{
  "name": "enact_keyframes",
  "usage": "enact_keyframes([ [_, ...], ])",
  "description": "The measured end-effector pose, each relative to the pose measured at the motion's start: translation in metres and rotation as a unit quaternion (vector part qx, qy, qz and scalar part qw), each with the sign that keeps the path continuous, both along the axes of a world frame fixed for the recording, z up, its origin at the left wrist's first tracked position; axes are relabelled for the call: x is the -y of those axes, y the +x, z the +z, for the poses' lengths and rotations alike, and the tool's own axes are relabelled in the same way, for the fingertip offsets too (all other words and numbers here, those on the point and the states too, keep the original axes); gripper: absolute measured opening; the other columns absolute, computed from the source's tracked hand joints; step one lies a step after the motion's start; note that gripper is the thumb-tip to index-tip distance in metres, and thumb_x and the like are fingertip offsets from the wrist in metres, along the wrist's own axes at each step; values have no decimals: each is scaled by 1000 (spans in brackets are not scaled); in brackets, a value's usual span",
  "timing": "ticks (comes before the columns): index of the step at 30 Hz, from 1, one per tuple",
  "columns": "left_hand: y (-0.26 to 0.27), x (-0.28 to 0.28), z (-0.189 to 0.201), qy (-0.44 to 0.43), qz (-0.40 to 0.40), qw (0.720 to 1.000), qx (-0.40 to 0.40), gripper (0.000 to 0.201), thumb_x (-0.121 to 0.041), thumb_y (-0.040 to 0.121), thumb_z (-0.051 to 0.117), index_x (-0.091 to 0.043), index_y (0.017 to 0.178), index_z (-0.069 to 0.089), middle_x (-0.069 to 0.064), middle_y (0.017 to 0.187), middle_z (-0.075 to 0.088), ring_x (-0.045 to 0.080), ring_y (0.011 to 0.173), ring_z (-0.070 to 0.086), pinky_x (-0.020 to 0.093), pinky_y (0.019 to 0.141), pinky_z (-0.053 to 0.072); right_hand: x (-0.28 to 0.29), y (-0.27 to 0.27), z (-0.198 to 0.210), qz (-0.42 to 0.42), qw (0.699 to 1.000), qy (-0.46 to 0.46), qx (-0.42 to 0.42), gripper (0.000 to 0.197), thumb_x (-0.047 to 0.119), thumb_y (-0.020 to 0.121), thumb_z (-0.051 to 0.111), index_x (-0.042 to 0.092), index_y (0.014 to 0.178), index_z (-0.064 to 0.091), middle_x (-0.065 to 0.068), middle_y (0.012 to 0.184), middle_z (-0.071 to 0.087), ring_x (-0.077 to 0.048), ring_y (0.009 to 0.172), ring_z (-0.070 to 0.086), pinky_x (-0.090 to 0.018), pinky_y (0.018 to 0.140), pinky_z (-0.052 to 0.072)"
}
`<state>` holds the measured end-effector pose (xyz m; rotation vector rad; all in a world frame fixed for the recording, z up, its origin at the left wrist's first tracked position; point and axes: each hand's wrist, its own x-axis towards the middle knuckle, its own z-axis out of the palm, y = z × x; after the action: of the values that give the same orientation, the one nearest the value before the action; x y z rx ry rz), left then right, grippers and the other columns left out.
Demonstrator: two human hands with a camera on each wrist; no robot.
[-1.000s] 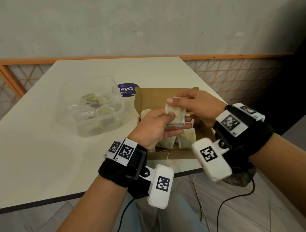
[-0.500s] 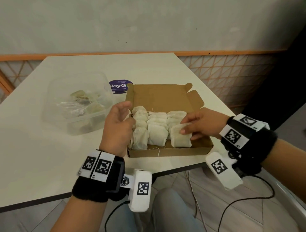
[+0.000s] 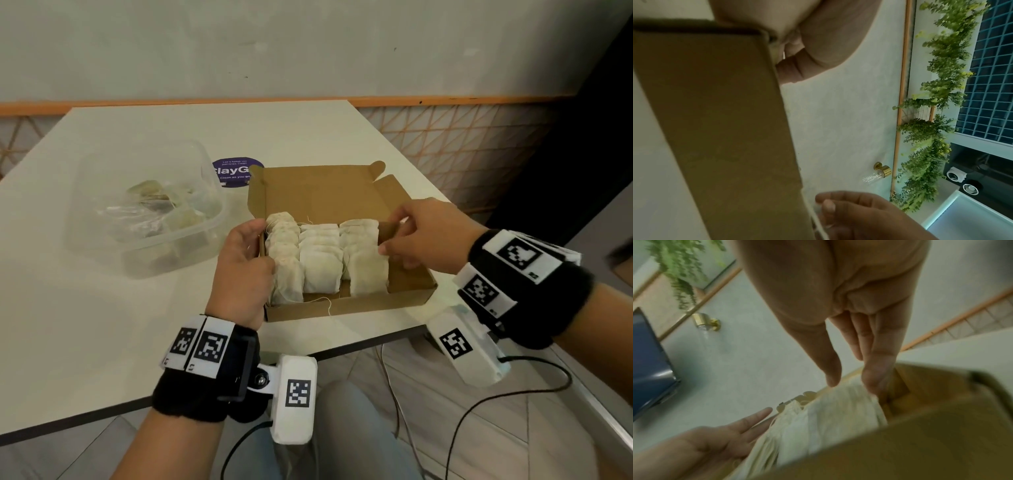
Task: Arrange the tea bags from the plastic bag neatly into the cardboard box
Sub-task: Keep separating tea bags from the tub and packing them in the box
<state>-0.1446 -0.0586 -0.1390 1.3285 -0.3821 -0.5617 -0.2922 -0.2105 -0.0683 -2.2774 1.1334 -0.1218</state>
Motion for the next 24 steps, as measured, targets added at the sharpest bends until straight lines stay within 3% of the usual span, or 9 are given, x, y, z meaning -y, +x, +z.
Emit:
enact_keyframes([
  [3,-2,1,0,1,4,1000,-1,63,29,77,29,-10,122,48,-11,106,56,0,99,55,16,74,51,-14,-8,-9,20,995,-12,-92,32,35,79,71,10,98,61,0,76,68,-12,69,64,-25,68,53],
  [7,-1,0,-2,10,2,1000,4,64,29,77,31,-9,125,49,-12,108,55,-3,98,54,14,73,51,-25,-1,-16,47,982,-79,-164,46,43,76,70,11,107,55,-1,96,54,-14,81,51,-19,56,38],
  [12,0,0,-1,6,3,1000,-2,65,29,76,31,-9,126,49,-5,117,54,5,105,54,15,73,50,-26,9,-27,20,993,-47,-104,57,34,75,73,11,121,47,-6,108,57,-16,88,51,-23,67,41],
  [15,0,0,-2,0,-1,1000,-6,64,29,77,31,-8,127,49,-7,112,55,6,106,55,15,73,51,-22,8,-32,-8,999,-20,-39,64,31,74,75,14,123,39,-6,103,58,-17,87,55,-25,70,41],
  [18,1,-2,-3,6,-2,1000,-8,64,28,76,32,-8,125,50,-5,115,57,8,108,56,17,72,51,-22,-3,-24,14,999,-50,7,38,32,75,74,19,100,48,2,82,58,-10,72,54,-20,59,40],
  [20,1,-1,-1,23,4,1000,0,63,27,77,33,-11,123,51,-2,121,56,10,111,55,16,71,51,-28,-10,-21,72,995,-68,20,18,32,79,70,21,85,57,5,80,58,-6,71,53,-17,60,40],
  [22,-4,0,2,32,7,999,2,60,25,78,33,-14,120,52,-4,117,57,6,106,56,18,73,51,-35,-14,-25,137,989,-56,7,12,35,83,64,23,86,65,7,90,60,-5,80,55,-18,71,45],
  [24,-8,-3,10,42,7,999,11,53,20,81,38,-21,112,53,-9,114,57,-1,101,54,22,84,50,-39,-14,-31,177,982,-53,-26,18,38,87,58,25,95,67,8,99,61,-5,88,56,-21,81,46],
])
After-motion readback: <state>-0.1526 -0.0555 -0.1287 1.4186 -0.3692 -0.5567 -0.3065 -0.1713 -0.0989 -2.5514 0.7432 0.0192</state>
